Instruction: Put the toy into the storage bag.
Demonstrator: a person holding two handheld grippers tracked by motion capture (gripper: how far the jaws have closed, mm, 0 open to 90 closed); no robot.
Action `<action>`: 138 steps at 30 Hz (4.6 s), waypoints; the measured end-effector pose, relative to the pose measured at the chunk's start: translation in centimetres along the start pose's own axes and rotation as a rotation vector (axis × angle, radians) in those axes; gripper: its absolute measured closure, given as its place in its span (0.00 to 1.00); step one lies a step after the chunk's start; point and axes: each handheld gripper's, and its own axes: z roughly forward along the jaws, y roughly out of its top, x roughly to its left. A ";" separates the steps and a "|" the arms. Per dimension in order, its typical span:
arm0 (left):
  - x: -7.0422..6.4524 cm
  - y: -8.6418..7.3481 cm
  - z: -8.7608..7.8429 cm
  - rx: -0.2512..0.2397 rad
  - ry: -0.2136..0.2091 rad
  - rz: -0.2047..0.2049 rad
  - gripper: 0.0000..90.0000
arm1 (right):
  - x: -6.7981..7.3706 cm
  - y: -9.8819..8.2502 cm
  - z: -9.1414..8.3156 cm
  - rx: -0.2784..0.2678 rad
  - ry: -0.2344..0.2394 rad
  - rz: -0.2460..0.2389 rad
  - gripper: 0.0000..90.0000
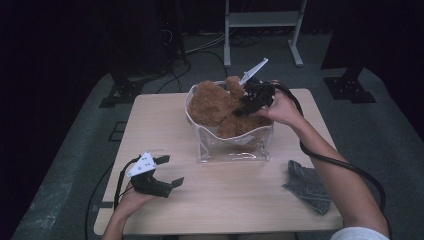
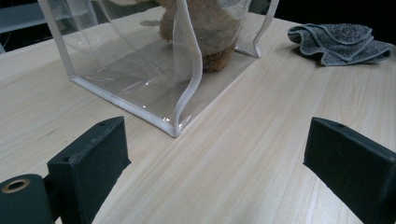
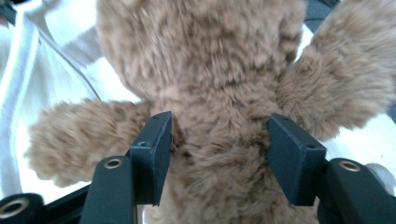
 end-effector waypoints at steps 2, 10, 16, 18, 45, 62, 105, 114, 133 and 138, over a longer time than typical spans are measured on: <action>0.0 0.0 0.0 -0.002 0.000 -0.002 0.06 | -0.1 0.3 -0.1 -0.019 0.005 0.005 0.46; 0.0 0.0 0.0 -0.005 0.001 -0.005 0.06 | 0.8 2.5 0.6 -0.105 0.052 -0.006 0.56; 0.0 0.1 -0.1 -0.005 0.002 0.000 0.06 | 1.7 4.9 1.9 -0.157 0.071 -0.010 0.66; 0.1 0.1 -0.1 -0.008 0.001 -0.001 0.06 | 1.9 5.7 2.4 -0.163 0.070 -0.021 0.69; 0.4 0.2 -0.1 -0.025 -0.001 -0.010 0.06 | 1.5 5.9 7.7 0.045 0.073 0.032 0.99; -0.1 0.2 -0.1 -0.019 0.000 0.001 0.06 | 1.3 3.3 0.2 -0.127 0.101 0.057 0.66; 0.1 -0.1 -0.2 -0.031 0.011 -0.017 0.06 | 1.0 -11.3 -9.9 -0.300 0.053 0.255 0.51; 0.2 -0.1 -0.3 -0.033 0.015 -0.019 0.06 | 1.1 -13.7 -9.8 -0.318 0.047 0.293 0.47; 0.1 -0.1 -0.2 -0.032 0.014 -0.021 0.06 | 2.2 -16.9 -10.1 -0.336 0.031 0.310 0.44; 0.1 -0.1 -0.2 -0.031 0.014 -0.017 0.06 | 2.5 -17.6 -9.9 -0.346 0.034 0.314 0.43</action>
